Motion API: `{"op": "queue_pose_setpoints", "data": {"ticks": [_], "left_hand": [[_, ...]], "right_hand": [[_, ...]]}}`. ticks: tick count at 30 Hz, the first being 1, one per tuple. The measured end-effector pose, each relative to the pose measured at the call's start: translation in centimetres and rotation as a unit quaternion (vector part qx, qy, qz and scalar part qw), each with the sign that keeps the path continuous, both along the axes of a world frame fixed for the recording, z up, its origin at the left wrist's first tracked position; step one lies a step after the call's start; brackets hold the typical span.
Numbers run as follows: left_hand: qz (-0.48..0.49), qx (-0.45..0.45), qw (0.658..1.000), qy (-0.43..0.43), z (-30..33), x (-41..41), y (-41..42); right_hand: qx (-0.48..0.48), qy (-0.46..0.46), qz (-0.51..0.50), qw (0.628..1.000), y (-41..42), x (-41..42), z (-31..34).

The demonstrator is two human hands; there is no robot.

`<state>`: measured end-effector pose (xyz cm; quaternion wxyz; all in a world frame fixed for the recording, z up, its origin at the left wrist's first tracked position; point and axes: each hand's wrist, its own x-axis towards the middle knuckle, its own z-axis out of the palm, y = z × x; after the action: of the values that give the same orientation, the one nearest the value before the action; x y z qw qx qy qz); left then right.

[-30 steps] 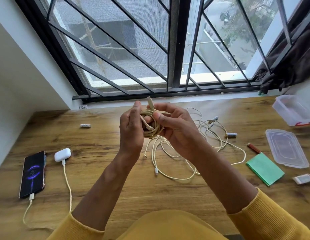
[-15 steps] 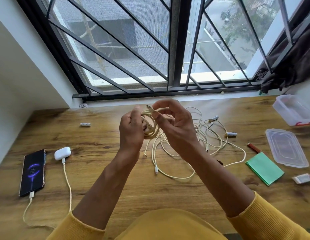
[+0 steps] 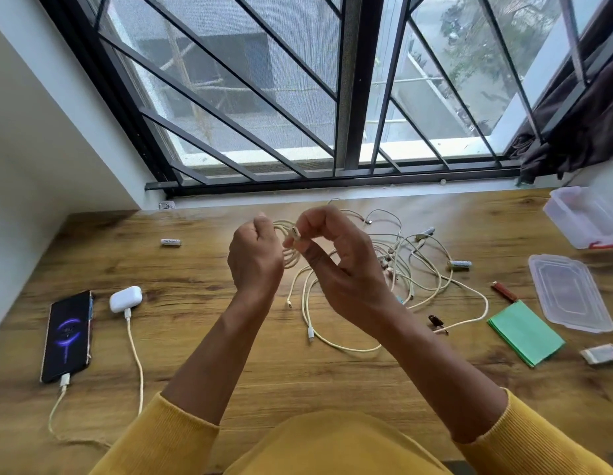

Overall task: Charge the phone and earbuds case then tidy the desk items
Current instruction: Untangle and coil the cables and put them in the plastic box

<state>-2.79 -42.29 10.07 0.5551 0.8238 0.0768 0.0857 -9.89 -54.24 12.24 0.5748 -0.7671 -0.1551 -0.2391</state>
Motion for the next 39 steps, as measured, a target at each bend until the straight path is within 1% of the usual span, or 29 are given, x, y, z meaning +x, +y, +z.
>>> {"op": "queue_pose_setpoints", "data": {"ticks": [2,3,4,5,7,8,10,13,17,21,23,27,32,36,39], "left_hand": [[0.006,-0.024,0.999,0.024,-0.4,0.6,0.0],[0.004,-0.035,0.999,0.023,-0.6,0.8,0.0],[-0.001,-0.047,0.999,0.015,-0.8,0.8,0.0],[-0.011,-0.068,0.998,0.003,-0.9,0.7,0.0],[-0.042,-0.116,0.992,-0.029,-0.7,0.2,0.0],[-0.060,-0.131,0.989,-0.046,-0.4,0.0,-0.1],[-0.092,-0.140,0.983,-0.080,0.2,-0.4,-0.3],[-0.132,-0.143,0.974,-0.116,0.8,-0.7,-0.6],[-0.184,-0.140,0.965,-0.124,1.0,-1.1,-0.4],[-0.186,-0.142,0.967,-0.103,1.0,-0.8,-0.2],[-0.169,-0.149,0.971,-0.083,1.1,-0.5,-0.1],[-0.139,-0.154,0.977,-0.042,0.9,0.1,0.1],[-0.172,-0.149,0.974,0.000,0.1,-0.2,0.1],[-0.189,-0.148,0.971,0.005,0.2,-0.3,0.0],[-0.199,-0.130,0.971,-0.005,0.2,-0.3,-0.1]], "right_hand": [[0.012,0.023,0.022,0.999,0.4,-0.1,-0.3],[0.053,0.046,0.029,0.997,0.5,0.0,-0.4],[0.113,0.072,0.030,0.991,0.4,0.1,-0.5],[0.180,0.100,0.023,0.978,0.2,0.3,-0.5],[0.294,0.166,-0.009,0.941,-0.3,0.6,-0.2],[0.332,0.196,-0.027,0.922,-0.6,0.7,-0.1],[0.369,0.244,-0.057,0.895,-1.0,1.0,-0.2],[0.360,0.289,-0.074,0.884,-1.2,1.5,-0.7],[0.321,0.344,-0.032,0.882,-1.7,1.9,-0.6],[0.212,0.403,0.044,0.889,-2.5,1.9,-0.2],[0.178,0.397,0.069,0.898,-2.7,1.8,-0.2],[0.171,0.355,0.088,0.915,-2.8,1.7,-0.4],[0.147,0.285,0.061,0.945,-2.5,1.8,-0.7],[0.184,0.258,0.059,0.947,-2.3,1.7,-1.2],[0.236,0.260,0.078,0.933,-2.4,1.5,-1.4]]}}
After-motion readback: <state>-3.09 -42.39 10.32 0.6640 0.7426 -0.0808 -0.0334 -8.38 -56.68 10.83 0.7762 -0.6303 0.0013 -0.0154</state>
